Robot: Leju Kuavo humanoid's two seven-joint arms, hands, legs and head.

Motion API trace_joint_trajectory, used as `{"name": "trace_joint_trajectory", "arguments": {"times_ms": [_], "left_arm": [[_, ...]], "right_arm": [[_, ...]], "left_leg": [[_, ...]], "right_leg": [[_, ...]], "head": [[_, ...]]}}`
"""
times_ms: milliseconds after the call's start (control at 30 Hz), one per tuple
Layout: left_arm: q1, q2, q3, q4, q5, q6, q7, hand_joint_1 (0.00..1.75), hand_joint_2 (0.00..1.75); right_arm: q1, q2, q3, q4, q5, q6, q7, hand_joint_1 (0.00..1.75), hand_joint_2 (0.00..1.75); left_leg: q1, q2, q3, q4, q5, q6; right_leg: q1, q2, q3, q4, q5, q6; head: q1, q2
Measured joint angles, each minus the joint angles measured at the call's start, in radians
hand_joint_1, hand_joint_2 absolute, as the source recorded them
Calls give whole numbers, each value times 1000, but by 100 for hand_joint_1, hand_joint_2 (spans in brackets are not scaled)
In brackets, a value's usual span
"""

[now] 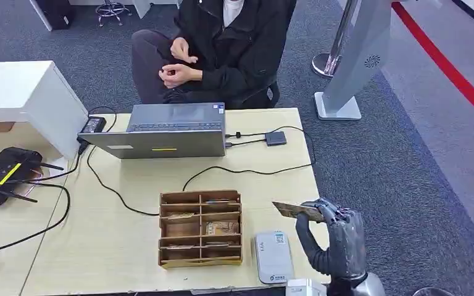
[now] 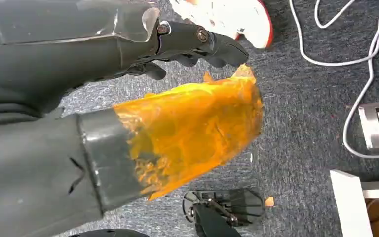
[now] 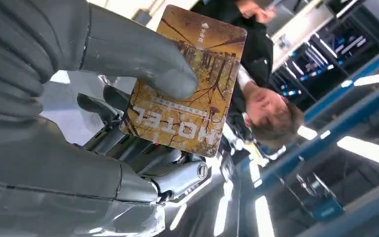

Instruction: Pass the card to the sensor for recognition and then transmit it.

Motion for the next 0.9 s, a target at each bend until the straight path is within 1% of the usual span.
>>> {"name": "trace_joint_trajectory", "arguments": {"times_ms": [200, 400, 700, 900], "left_arm": [[-5, 0, -1, 0, -20, -15, 12, 0, 0], [-15, 0, -10, 0, -46, -29, 34, 0, 0], [-29, 0, -21, 0, -77, -49, 59, 0, 0], [-37, -1, -36, 0, -92, -58, 72, 0, 0]], "right_arm": [[-67, 28, -7, 8, 74, 31, 15, 175, 175], [-151, 60, -3, 38, 164, 67, 60, 175, 175], [-273, 103, 3, 131, 205, 136, 142, 175, 175], [-333, 128, 7, 211, 224, 178, 182, 175, 175]], "left_leg": [[0, 0, 0, 0, 0, 0], [0, 0, 0, 0, 1, -1], [0, 0, 0, 0, 1, -2], [0, 0, 0, 0, 1, -2]], "right_leg": [[0, 0, 0, 0, 0, 0], [0, 0, 0, 1, 0, 0], [0, 0, 0, 2, 1, -1], [0, 0, 0, 2, 1, -1]], "head": [[0, 0], [0, 0], [0, 0], [0, 0]]}}
